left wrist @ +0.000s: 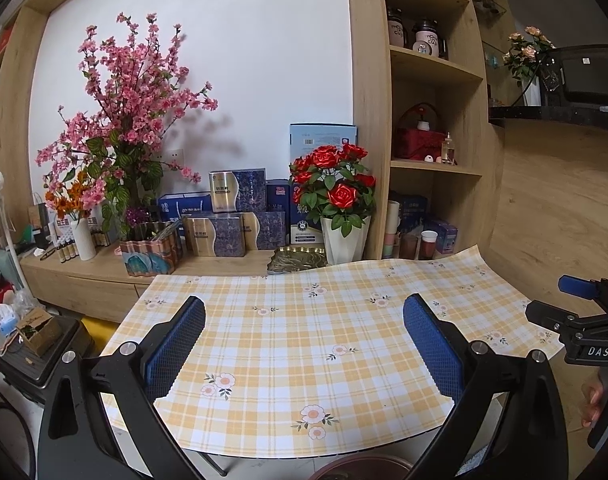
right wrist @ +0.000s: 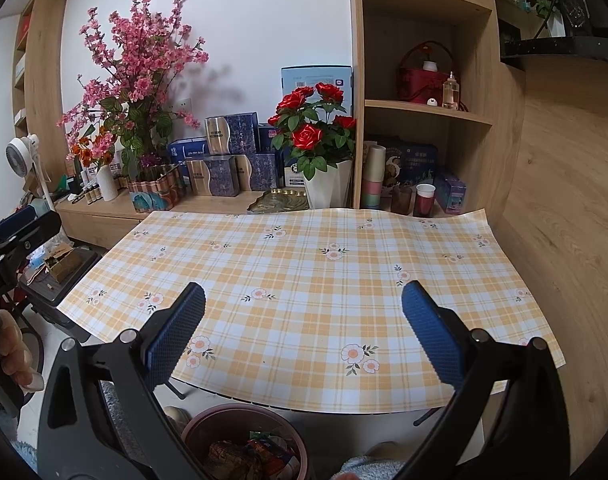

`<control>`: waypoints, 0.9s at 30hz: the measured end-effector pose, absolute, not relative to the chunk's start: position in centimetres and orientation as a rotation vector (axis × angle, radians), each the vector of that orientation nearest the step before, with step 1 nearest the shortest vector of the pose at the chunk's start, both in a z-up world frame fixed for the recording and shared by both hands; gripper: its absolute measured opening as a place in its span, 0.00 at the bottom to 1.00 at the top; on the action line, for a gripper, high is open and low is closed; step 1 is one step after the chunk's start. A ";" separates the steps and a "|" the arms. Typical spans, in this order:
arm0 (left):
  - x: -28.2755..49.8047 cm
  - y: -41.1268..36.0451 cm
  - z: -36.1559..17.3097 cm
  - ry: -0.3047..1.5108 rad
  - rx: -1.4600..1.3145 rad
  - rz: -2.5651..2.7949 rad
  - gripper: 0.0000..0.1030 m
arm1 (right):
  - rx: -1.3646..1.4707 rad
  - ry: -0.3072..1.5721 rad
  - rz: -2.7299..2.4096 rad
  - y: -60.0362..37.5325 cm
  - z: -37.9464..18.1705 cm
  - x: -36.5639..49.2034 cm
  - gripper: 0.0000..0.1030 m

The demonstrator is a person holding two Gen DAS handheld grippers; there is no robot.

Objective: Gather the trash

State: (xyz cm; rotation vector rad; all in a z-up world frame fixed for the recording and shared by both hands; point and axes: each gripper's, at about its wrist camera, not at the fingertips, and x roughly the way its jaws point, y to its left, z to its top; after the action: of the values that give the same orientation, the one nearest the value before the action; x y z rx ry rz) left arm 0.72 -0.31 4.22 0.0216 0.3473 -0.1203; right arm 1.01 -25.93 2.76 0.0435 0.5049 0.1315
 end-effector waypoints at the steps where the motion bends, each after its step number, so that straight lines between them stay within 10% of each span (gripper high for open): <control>1: 0.7 -0.2 4.3 0.346 0.021 -0.119 0.94 | 0.042 0.504 0.131 -25.9 2.7 1.0 0.94; 27: 0.4 0.7 4.1 0.351 0.027 -0.105 0.94 | 0.033 0.511 0.138 -25.3 2.3 1.3 0.94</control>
State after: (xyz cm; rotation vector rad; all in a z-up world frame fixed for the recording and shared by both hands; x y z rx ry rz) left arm 0.41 0.66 4.09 0.0267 0.3509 -0.1050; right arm 1.28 -25.34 2.29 0.0334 0.5112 0.1385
